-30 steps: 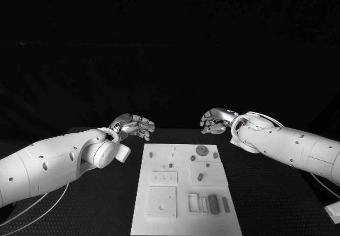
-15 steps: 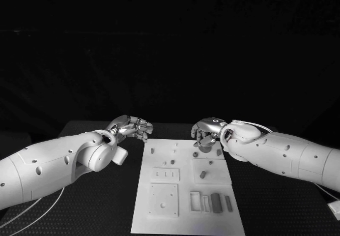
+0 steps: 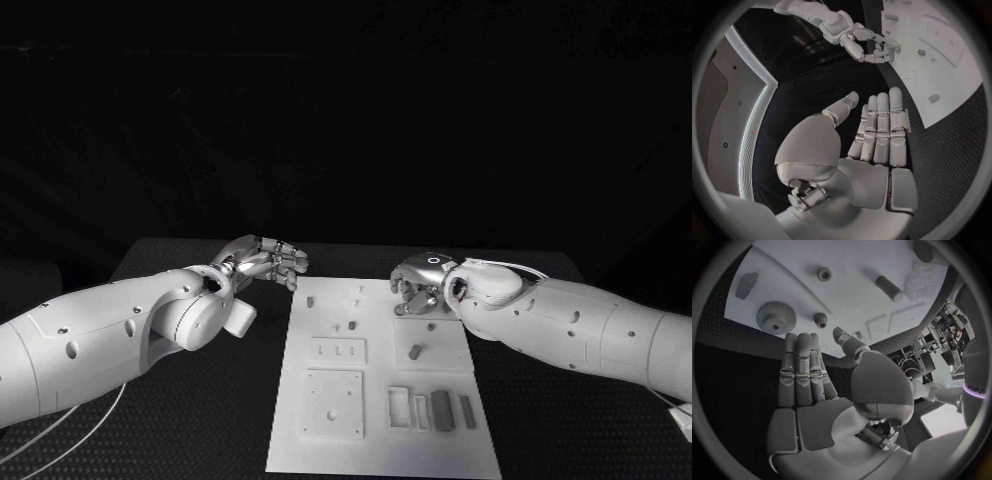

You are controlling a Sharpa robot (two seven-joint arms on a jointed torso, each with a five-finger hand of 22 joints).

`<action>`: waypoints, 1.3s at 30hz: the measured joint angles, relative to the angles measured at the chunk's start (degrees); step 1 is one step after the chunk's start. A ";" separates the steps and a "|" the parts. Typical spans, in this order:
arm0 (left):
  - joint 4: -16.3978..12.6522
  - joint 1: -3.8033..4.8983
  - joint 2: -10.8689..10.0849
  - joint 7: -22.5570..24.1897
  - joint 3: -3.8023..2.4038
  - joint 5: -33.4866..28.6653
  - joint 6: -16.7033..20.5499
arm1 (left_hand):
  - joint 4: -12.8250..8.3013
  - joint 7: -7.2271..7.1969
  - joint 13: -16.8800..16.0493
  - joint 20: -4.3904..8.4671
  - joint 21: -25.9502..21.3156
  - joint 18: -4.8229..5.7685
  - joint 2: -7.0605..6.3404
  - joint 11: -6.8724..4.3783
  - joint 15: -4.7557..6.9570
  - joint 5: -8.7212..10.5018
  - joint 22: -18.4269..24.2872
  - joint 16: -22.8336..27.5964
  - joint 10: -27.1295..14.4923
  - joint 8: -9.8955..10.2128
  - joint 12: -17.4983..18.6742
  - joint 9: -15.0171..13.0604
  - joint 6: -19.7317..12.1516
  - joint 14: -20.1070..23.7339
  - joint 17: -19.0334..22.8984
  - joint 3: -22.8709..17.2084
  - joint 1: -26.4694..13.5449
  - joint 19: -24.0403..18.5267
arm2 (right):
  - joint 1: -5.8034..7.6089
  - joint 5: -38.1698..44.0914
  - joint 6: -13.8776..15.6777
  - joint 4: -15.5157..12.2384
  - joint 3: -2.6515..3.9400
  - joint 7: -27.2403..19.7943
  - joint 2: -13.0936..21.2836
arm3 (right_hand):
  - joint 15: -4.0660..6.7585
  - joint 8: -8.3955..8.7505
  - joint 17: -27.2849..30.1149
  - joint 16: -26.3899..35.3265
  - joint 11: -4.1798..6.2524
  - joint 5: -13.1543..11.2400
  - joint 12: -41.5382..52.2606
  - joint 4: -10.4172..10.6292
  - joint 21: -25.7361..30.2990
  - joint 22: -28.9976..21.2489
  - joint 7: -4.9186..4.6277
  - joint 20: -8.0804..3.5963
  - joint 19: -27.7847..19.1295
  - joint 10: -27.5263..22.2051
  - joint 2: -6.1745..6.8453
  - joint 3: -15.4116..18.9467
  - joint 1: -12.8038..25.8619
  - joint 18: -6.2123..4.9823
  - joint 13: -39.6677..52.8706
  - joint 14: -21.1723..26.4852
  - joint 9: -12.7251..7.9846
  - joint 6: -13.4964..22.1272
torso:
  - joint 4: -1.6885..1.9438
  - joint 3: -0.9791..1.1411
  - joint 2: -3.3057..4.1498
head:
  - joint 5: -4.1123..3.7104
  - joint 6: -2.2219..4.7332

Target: Assemble the parts on the task board

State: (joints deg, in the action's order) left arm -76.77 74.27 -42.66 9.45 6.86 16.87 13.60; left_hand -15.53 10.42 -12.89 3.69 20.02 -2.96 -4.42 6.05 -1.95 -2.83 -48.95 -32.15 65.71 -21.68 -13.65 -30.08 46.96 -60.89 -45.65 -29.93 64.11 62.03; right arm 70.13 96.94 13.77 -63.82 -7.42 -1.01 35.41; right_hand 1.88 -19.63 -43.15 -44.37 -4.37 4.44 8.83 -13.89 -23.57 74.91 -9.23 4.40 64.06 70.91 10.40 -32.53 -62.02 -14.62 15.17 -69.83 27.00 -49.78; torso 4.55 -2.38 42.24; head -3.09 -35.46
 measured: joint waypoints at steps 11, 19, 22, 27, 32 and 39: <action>0.22 0.00 -0.23 -0.06 0.00 0.00 -0.22 | 0.00 0.00 -0.16 -0.01 0.00 -0.17 -0.03 0.00 0.00 0.00 -0.12 0.01 0.00 0.16 0.22 -0.06 0.00 0.00 -0.15 0.00 -0.43 0.00 | -0.46 1.45 -0.31 -0.03 0.00 0.47 -0.11 | -1.11 0.33 0.21 -0.12 -1.37 0.00 -3.15 -0.67 -0.52 0.04 -0.30 0.01 -0.01 -2.96 -0.61 -0.66 -0.61 0.63 -1.70 -0.08 0.04 -0.32 | -0.03 0.04 0.41 | 0.24 0.01; 0.02 0.00 -0.47 -0.11 0.00 -0.02 -0.34 | 0.30 0.00 -0.28 -0.02 0.00 -0.18 0.09 -0.01 0.00 0.00 -0.24 0.18 0.00 0.22 0.46 -0.12 0.00 0.00 -0.34 -0.03 -0.75 0.01 | -0.96 1.94 -0.31 0.55 0.00 0.51 -0.43 | -1.33 0.33 0.20 -0.12 -1.67 0.00 -3.86 -2.01 -1.17 0.02 0.19 0.02 -0.01 -3.25 -2.03 -1.16 -2.03 0.43 -2.66 -0.27 0.14 -1.27 | 0.05 0.04 0.73 | 0.24 0.11; -0.03 0.01 -0.63 -0.13 0.00 -0.03 -0.37 | 0.30 0.00 -0.33 -0.02 0.00 -0.19 -0.03 -0.01 0.00 0.00 -0.30 0.26 0.00 0.22 0.46 -0.12 0.00 0.00 -0.40 -0.03 -0.87 0.01 | -0.98 2.15 -0.29 1.17 0.00 0.55 -0.45 | -1.32 0.33 0.20 -0.13 -1.67 0.00 -4.08 -2.16 -1.17 0.02 0.18 0.02 -0.01 -3.25 -2.28 -1.31 -2.27 0.43 -2.79 -0.27 0.14 -1.27 | 0.07 0.04 0.84 | 0.24 0.02; -0.02 0.01 -0.62 -0.17 0.00 -0.05 -0.44 | 0.59 0.00 -0.45 -0.02 0.00 -0.20 0.21 -0.01 0.00 0.00 -0.36 0.26 0.01 0.40 0.46 -0.18 0.00 0.00 -0.50 -0.04 -1.11 0.01 | -1.00 2.33 -0.25 1.69 0.00 0.59 -0.47 | -1.32 0.33 0.20 -0.22 -1.67 0.00 -4.08 -2.17 -1.41 0.00 0.34 0.03 -0.01 -3.24 -2.30 -1.32 -2.30 0.42 -2.91 -0.27 0.14 -1.45 | 0.04 0.04 1.03 | 0.30 -0.11; 0.03 0.01 -0.52 -0.22 0.00 -0.06 -0.51 | 0.74 0.00 -0.50 -0.02 0.00 -0.20 0.11 0.19 0.00 0.00 -0.42 0.26 -0.20 0.43 0.67 -0.24 0.00 0.00 -0.58 0.11 -1.21 0.01 | -1.00 2.39 -0.25 1.44 0.00 0.59 -0.52 | -1.32 0.33 0.18 -0.22 -1.66 0.00 -4.08 -2.33 -1.68 0.00 0.35 0.03 -0.01 -3.24 -2.49 -1.16 -2.49 0.42 -2.99 -0.28 0.13 -1.45 | 0.04 0.03 1.24 | 0.30 -0.14; 0.06 0.01 -0.45 -0.30 -0.01 -0.07 -0.63 | 0.90 0.00 -0.53 -0.03 0.00 -0.20 -0.02 0.20 0.00 0.00 -0.47 0.26 -0.20 0.43 0.67 -0.24 0.00 0.00 -0.59 -0.05 -1.34 0.01 | -1.00 2.39 -0.25 1.26 0.00 0.58 -0.68 | -1.09 0.56 0.02 -0.57 -1.55 0.00 -4.08 -2.32 -2.30 0.05 0.22 -0.12 0.15 -2.70 -2.49 -1.17 -2.48 0.38 -3.19 -0.52 0.13 -1.69 | -0.01 0.04 1.43 | 0.36 -0.20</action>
State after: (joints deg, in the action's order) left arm -76.72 74.28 -43.11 9.15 6.85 16.80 12.96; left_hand -14.62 10.41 -13.42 3.67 20.02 -3.16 -4.44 6.25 -1.95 -2.83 -49.41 -31.89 65.52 -21.25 -12.98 -30.32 46.96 -60.89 -46.24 -29.99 62.78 62.04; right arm 69.13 99.34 13.52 -62.56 -7.42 -0.42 34.74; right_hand 0.79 -19.06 -43.13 -44.94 -5.93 4.44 4.75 -16.21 -25.87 74.95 -9.01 4.28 64.21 68.20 7.92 -33.70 -64.50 -14.24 11.98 -70.34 27.12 -51.48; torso 4.54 -2.35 43.68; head -2.72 -35.67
